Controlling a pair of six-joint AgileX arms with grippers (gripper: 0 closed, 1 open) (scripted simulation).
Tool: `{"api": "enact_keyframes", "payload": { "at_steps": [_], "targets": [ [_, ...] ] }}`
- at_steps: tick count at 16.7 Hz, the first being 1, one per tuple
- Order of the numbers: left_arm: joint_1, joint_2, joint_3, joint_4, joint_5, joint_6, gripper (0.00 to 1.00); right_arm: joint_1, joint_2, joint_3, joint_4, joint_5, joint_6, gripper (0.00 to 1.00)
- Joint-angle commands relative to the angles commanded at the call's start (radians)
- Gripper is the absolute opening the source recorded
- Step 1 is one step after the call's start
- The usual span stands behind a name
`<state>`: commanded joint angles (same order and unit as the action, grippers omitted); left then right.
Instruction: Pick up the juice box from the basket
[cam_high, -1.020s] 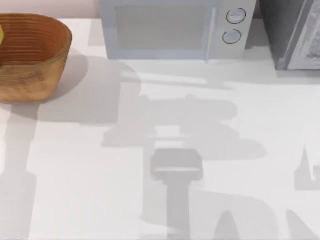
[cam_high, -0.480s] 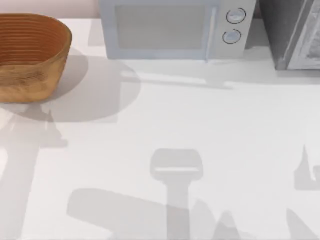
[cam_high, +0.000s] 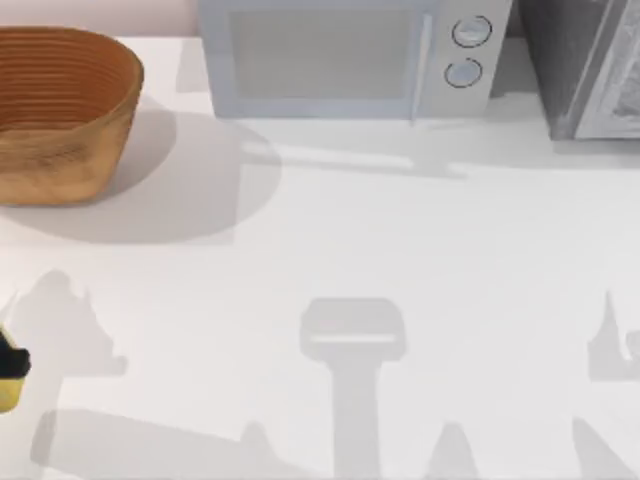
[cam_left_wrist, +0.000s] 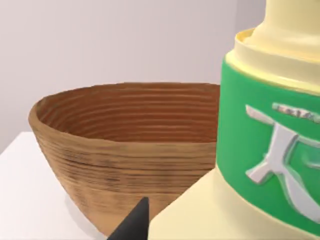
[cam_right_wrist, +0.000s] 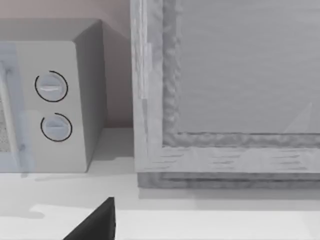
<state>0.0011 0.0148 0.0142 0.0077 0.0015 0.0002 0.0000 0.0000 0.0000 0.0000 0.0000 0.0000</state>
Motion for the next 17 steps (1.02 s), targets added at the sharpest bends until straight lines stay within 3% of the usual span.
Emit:
{"api": "enact_keyframes", "payload": {
  "at_steps": [9, 13, 17],
  "targets": [
    [-0.015, 0.021, -0.003, -0.014, -0.030, -0.016, 0.00, 0.000, 0.000, 0.000, 0.000, 0.000, 0.000, 1.00],
    [-0.116, 0.198, 0.086, -0.033, -0.193, -0.107, 0.00, 0.000, 0.000, 0.000, 0.000, 0.000, 0.000, 1.00],
    [-0.284, 0.483, 0.254, -0.043, -0.457, -0.247, 0.00, 0.000, 0.000, 0.000, 0.000, 0.000, 0.000, 1.00]
  ]
}}
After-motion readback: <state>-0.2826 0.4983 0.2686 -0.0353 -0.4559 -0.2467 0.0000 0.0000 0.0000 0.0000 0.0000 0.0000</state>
